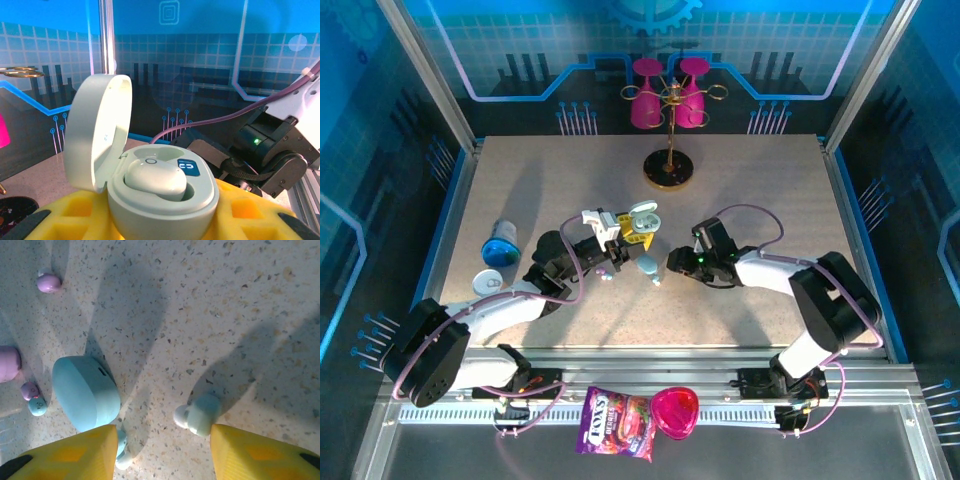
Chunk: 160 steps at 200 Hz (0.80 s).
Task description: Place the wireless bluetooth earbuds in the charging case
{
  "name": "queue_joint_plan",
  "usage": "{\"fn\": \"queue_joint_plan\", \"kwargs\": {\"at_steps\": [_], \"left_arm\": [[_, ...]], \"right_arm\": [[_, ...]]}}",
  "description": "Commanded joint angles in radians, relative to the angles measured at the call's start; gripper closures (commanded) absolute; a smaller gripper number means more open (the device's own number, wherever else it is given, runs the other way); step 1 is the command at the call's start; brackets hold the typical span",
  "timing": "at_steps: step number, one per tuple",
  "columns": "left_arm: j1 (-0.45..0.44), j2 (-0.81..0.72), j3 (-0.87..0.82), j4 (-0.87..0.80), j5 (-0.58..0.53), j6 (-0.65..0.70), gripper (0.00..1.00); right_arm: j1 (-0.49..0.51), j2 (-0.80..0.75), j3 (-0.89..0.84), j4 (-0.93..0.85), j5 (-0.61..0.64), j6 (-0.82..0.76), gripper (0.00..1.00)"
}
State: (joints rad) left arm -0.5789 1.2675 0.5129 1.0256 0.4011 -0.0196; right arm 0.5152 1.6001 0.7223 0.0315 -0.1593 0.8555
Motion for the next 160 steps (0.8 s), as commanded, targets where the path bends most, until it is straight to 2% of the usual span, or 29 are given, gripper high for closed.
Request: {"fn": "queue_joint_plan", "kwargs": {"at_steps": [1, 81, 160], "left_arm": [[0.003, -0.005, -0.008, 0.023, 0.024, 0.003, 0.86], [0.003, 0.001, -0.008, 0.023, 0.020, 0.006, 0.86], [0.003, 0.010, -0.006, 0.028, 0.019, 0.006, 0.86]], "right_arm": [[-0.015, 0.043, 0.030, 0.019, -0.024, -0.021, 0.49], [-0.029, 0.077, 0.055, 0.039, -0.046, -0.033, 0.52], [-0.051, 0.102, 0.035, 0.133, -0.096, -0.003, 0.57]]}}
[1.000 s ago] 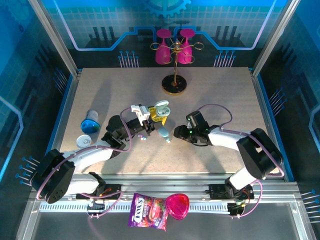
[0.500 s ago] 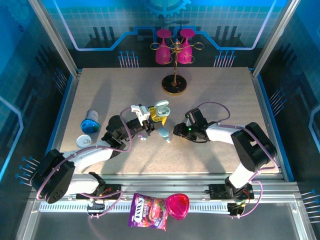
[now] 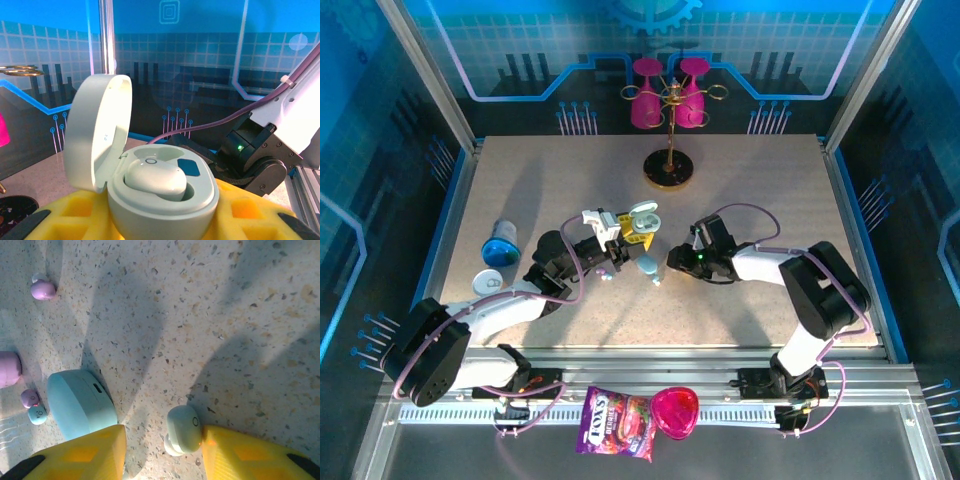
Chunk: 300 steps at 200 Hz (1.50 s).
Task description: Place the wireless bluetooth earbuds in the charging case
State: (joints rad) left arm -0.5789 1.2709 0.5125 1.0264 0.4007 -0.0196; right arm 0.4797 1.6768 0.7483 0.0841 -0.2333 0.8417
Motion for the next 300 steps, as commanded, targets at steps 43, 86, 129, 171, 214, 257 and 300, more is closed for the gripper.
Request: {"fn": "queue_joint_plan", "kwargs": {"at_steps": [43, 86, 129, 171, 214, 257, 300], "left_arm": [[0.002, 0.008, -0.002, 0.029, 0.022, 0.007, 0.86], [0.003, 0.008, -0.003, 0.028, 0.021, 0.007, 0.86], [0.003, 0.006, -0.005, 0.027, 0.021, 0.008, 0.86], [0.003, -0.001, -0.008, 0.023, 0.018, 0.012, 0.86], [0.002, -0.002, -0.008, 0.023, 0.018, 0.014, 0.86], [0.003, -0.005, -0.009, 0.018, 0.017, 0.015, 0.86], [0.003, -0.013, -0.010, 0.009, 0.015, 0.019, 0.86]], "right_arm": [[-0.018, 0.034, 0.013, 0.095, -0.035, 0.012, 0.61], [-0.020, 0.031, 0.020, 0.061, -0.025, -0.001, 0.72], [-0.023, 0.044, 0.029, 0.044, -0.019, -0.021, 0.70], [-0.023, 0.016, 0.085, -0.054, 0.000, -0.165, 0.62], [-0.023, 0.056, 0.182, -0.151, -0.010, -0.320, 0.54], [-0.025, 0.129, 0.234, -0.172, -0.080, -0.349, 0.50], [-0.024, 0.151, 0.215, -0.169, -0.124, -0.349, 0.49]]}}
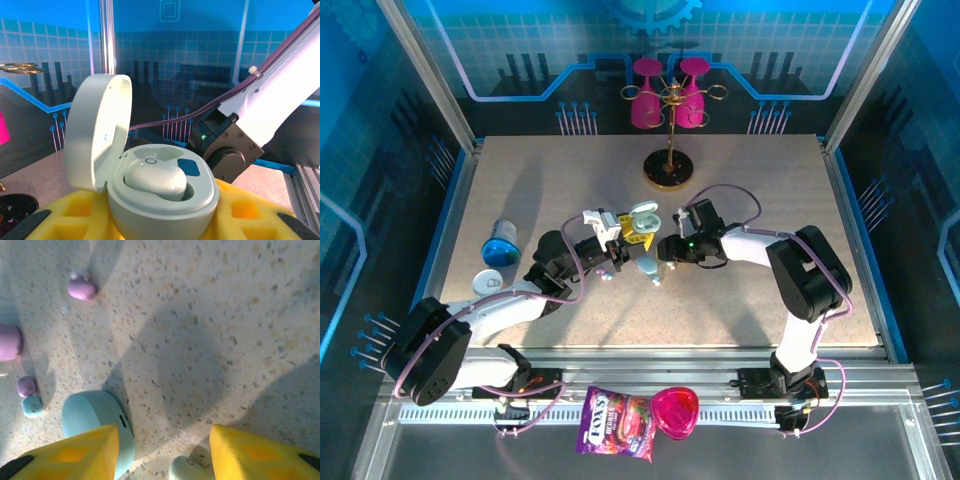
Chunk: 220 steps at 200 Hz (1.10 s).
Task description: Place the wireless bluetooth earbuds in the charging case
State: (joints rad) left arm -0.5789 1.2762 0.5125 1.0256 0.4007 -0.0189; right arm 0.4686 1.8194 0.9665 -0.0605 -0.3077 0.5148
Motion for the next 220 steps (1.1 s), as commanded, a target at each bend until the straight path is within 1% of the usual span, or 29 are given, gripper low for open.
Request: {"fn": "queue_joint_plan", "kwargs": {"at_steps": [1, 79, 157, 220], "left_arm": [[0.004, -0.018, -0.010, 0.009, 0.015, 0.019, 0.86], [0.002, -0.006, -0.009, 0.026, 0.019, 0.008, 0.86], [0.004, -0.006, -0.010, 0.027, 0.019, 0.008, 0.86], [0.003, -0.004, -0.008, 0.027, 0.020, 0.008, 0.86]], "right_arm": [[-0.013, 0.006, -0.005, -0.024, -0.050, -0.022, 0.49], [-0.012, -0.048, -0.081, 0.029, -0.096, 0.003, 0.54], [-0.008, -0.047, -0.080, 0.034, -0.116, 0.007, 0.62], [-0.002, -0.050, -0.081, 0.018, -0.126, -0.004, 0.63]]}}
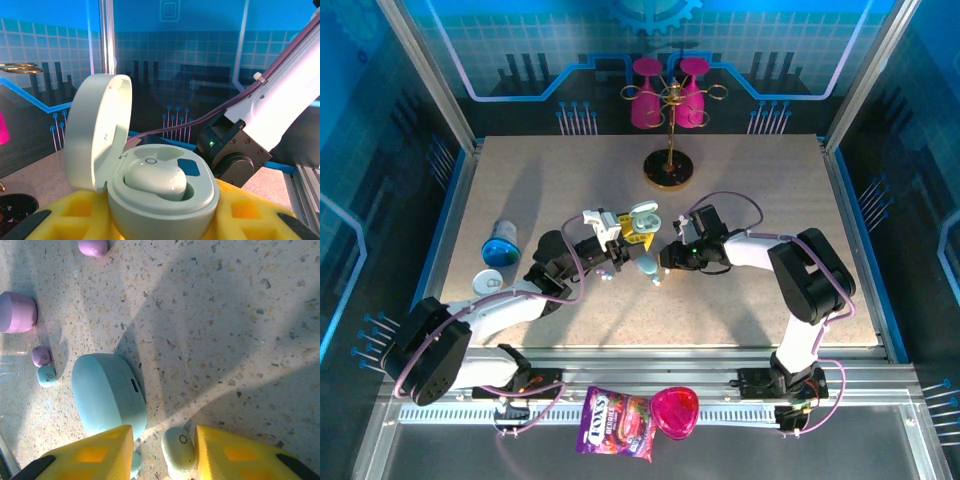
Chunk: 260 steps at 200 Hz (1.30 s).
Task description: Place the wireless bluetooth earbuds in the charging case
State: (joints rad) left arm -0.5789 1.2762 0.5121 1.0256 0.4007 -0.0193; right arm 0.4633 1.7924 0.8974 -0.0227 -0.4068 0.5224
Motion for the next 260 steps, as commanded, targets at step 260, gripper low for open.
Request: {"fn": "queue_joint_plan", "kwargs": {"at_steps": [260], "left_arm": [[0.002, -0.014, -0.017, 0.030, 0.017, 0.010, 0.86]], "right_arm": [[0.081, -0.057, 0.060, -0.246, 0.152, -0.098, 0.79]]}}
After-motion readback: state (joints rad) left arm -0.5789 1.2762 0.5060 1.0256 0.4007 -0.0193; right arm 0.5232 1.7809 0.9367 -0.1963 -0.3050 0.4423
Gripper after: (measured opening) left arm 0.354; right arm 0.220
